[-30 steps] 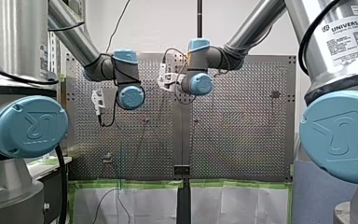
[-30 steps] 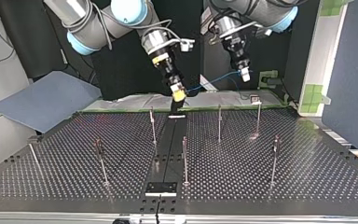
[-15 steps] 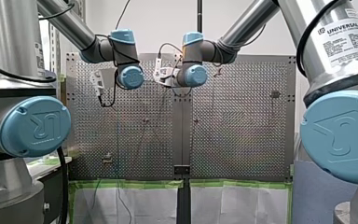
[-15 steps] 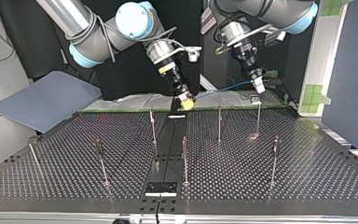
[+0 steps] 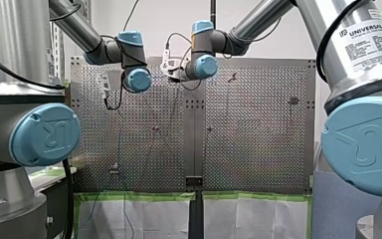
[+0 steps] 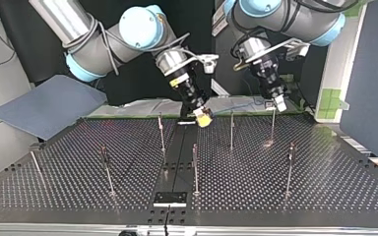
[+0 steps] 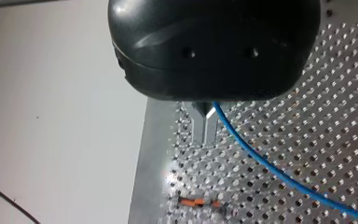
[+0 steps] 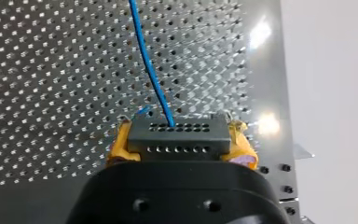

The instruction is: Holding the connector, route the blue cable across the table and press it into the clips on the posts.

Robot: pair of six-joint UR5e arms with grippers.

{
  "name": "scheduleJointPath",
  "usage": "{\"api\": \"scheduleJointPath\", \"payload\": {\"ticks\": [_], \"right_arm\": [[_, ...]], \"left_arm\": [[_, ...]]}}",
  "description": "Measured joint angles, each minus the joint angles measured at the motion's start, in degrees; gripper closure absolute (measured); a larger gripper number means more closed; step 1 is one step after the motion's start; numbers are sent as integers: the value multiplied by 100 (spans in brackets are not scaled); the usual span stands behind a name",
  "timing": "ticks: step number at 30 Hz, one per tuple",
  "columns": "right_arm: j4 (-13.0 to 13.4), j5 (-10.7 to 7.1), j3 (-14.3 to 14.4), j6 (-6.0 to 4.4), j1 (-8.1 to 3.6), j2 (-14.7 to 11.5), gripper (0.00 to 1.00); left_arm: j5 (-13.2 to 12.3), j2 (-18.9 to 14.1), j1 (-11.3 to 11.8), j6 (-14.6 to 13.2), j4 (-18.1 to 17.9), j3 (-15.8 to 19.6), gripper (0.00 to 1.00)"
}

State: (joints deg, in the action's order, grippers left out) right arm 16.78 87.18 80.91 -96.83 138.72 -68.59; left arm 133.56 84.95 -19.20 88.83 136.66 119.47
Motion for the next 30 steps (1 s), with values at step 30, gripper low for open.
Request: {"api": "scheduleJointPath", "payload": {"ticks": [30], "right_arm": [[-755,-67,-1642,-146,185,951,100]], "left_arm": [[-1150,414,1141,157,311,-506,100]]}}
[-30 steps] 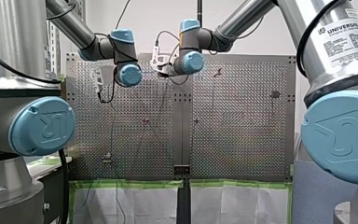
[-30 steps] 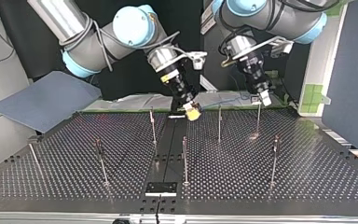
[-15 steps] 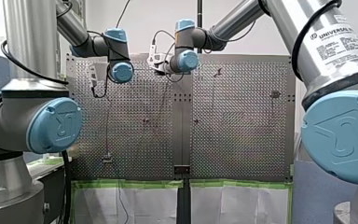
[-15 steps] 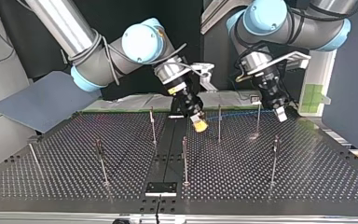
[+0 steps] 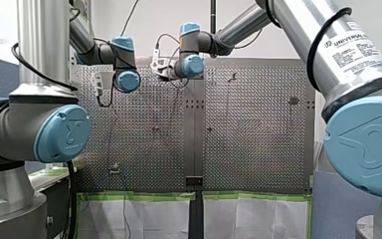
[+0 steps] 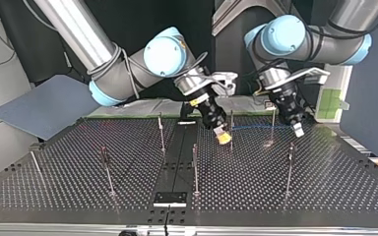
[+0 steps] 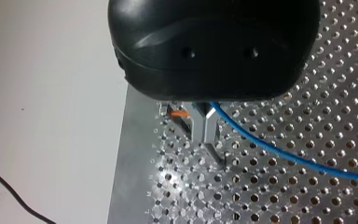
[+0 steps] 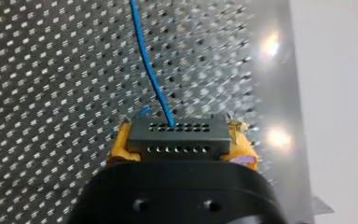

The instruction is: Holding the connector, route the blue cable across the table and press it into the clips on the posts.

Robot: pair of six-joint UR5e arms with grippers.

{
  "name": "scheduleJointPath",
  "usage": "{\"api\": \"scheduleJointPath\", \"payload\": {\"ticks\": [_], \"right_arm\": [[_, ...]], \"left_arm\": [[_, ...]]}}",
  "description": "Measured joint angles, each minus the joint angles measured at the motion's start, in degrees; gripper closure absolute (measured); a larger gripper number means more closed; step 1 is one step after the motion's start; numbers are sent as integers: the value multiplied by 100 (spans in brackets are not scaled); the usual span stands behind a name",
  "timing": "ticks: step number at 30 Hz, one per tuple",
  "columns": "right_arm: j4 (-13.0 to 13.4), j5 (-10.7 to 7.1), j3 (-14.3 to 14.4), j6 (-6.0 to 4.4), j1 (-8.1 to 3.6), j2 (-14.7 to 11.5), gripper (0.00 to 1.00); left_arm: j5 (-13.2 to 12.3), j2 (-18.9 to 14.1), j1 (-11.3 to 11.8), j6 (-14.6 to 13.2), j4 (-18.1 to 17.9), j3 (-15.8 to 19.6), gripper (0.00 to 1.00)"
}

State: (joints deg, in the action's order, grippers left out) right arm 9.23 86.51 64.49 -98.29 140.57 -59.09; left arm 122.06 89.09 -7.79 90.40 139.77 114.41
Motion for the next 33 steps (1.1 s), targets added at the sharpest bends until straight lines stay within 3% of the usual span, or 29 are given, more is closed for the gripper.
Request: {"api": "scheduleJointPath", "payload": {"ticks": [8,19,33], "right_arm": [[-26,-1,-425,-110,23,58,100],[-145,0,-973,-131,117,331,100],[-160,21,-1208,-131,211,711,100]], "left_arm": [[-158,13,196,59,-5,-43,100],[-609,30,516,263,-47,-116,100],[-1046,154,898,480,-218,-216,100]]}}
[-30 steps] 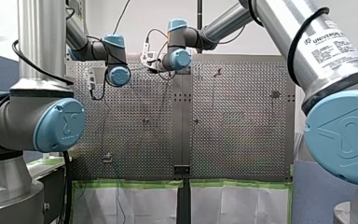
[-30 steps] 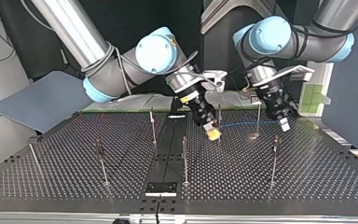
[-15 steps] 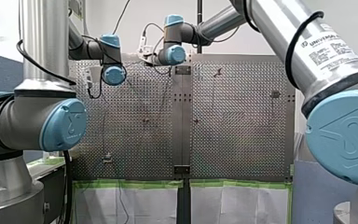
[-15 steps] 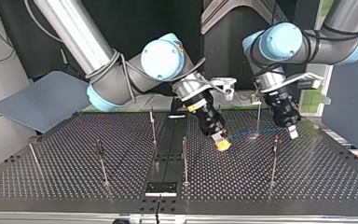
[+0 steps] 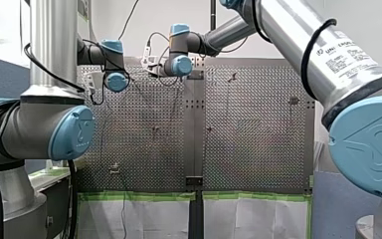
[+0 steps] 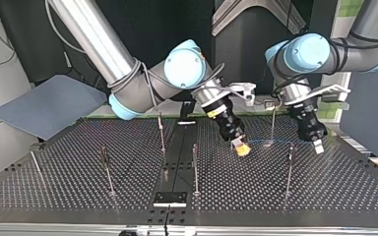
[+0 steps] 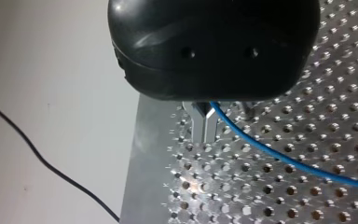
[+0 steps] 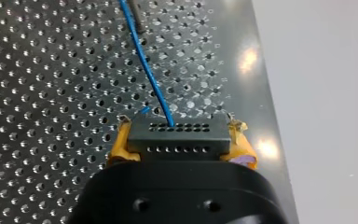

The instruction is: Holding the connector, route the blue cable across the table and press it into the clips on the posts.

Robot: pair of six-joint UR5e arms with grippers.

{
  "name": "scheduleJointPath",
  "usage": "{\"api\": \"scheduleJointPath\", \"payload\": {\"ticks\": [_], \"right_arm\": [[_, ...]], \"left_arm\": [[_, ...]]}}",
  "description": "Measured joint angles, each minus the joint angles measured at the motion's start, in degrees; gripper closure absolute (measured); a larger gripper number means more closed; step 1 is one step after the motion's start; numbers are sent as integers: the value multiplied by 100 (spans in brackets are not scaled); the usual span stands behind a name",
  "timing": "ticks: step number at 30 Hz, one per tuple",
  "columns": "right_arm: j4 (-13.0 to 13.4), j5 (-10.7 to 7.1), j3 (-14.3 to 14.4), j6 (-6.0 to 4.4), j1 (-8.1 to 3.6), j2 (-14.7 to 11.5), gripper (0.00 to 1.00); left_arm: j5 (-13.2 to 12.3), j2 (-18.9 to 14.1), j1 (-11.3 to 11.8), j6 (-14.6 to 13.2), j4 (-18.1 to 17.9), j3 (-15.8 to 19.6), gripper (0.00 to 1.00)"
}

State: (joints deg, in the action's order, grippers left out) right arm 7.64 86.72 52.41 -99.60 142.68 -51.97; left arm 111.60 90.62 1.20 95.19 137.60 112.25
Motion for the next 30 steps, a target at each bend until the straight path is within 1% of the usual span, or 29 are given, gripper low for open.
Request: {"api": "scheduleJointPath", "payload": {"ticks": [5,10,14,17,20,25,28,30], "right_arm": [[0,3,-102,-5,-1,44,100],[4,12,-149,-37,-40,66,100],[9,24,-160,-62,-75,120,100],[10,31,-177,-68,-95,165,100],[11,44,-250,-87,-118,230,100],[10,53,-399,-115,-134,279,100],[5,51,-447,-131,-148,286,100],[2,50,-458,-138,-158,286,100]], "left_arm": [[-263,79,100,89,-67,-59,100],[-352,269,208,98,-99,-188,100],[-521,374,430,68,-83,-365,100],[-692,408,606,95,-93,-427,100],[-880,492,712,135,-101,-447,100],[-1133,697,737,154,-113,-495,100],[-1305,863,719,174,-174,-550,100],[-1433,942,712,235,-223,-603,100]]}}
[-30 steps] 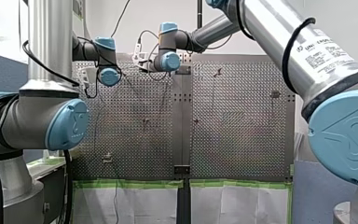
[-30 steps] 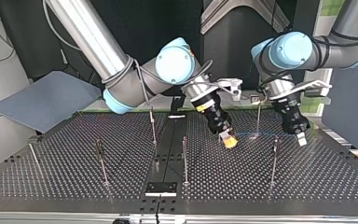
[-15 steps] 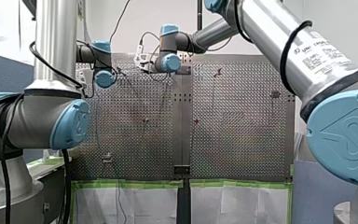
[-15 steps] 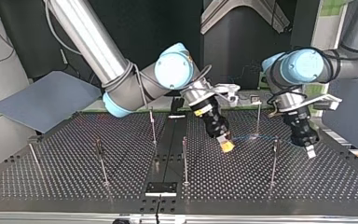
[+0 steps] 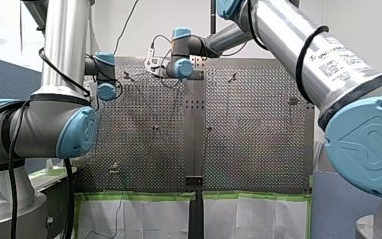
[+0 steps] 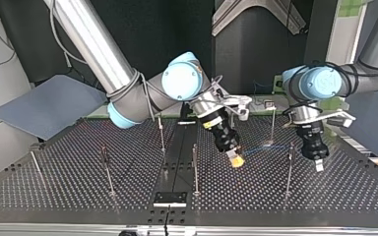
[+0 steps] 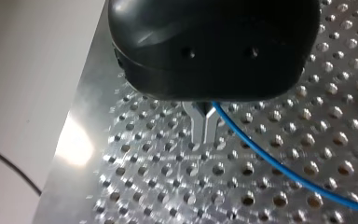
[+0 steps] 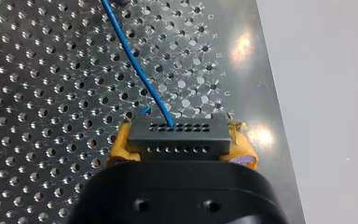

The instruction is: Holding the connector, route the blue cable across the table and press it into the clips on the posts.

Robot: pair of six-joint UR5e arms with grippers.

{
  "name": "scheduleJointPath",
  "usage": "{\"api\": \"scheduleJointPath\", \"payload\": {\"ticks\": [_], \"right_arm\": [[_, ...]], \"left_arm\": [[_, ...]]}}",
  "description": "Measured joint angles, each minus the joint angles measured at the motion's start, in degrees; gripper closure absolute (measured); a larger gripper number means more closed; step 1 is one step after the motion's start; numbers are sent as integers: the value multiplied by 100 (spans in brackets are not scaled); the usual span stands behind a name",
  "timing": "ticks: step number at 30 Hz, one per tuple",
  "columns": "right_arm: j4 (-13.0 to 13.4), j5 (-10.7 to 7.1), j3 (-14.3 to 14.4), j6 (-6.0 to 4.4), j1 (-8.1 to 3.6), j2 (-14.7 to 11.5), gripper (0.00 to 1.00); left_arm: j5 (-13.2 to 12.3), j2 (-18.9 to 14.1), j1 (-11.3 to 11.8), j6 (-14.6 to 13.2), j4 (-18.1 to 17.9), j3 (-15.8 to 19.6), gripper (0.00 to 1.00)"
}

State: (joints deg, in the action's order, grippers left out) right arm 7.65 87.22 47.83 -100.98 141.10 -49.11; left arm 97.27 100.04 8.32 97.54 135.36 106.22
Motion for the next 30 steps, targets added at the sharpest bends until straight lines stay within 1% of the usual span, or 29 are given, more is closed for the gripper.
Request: {"api": "scheduleJointPath", "payload": {"ticks": [5,7,11,16,18,19,20,21,22,23,24,25,26,27,28,29,30], "right_arm": [[-13,5,-6,-28,-35,1,100],[-14,6,-6,-33,-45,1,100],[-14,6,-7,-36,-64,1,100],[-17,6,-7,-37,-98,6,100],[-17,6,-9,-39,-104,5,100],[-17,6,-9,-39,-107,6,100],[-18,7,-9,-38,-109,5,100],[-20,7,-9,-39,-110,5,100],[-21,6,-8,-38,-110,5,100],[-23,7,-8,-38,-110,4,100],[-23,7,-9,-38,-111,5,100],[-26,7,-11,-38,-112,5,100],[-28,7,-10,-38,-112,5,100],[-30,6,-10,-38,-113,5,100],[-33,4,-10,-36,-113,4,100],[-37,2,-10,-35,-113,4,100],[-43,1,-9,-33,-113,4,100]], "left_arm": [[-299,56,16,114,-37,-101,100],[-356,59,21,125,-34,-113,100],[-396,61,27,132,-28,-119,100],[-326,62,48,141,50,-119,100],[-298,62,51,164,81,-113,78],[-283,62,51,180,96,-107,78],[-259,62,52,210,120,-99,67],[-235,62,53,239,146,-90,59],[-201,61,55,277,178,-77,59],[-149,60,60,332,228,-54,47],[-109,59,64,376,273,-31,43],[-75,57,64,418,314,-1,43],[-41,57,61,468,351,42,24],[-24,56,56,499,366,76,10],[-12,56,50,526,374,114,10],[-1,55,41,555,380,173,0],[4,55,32,576,387,217,0]]}}
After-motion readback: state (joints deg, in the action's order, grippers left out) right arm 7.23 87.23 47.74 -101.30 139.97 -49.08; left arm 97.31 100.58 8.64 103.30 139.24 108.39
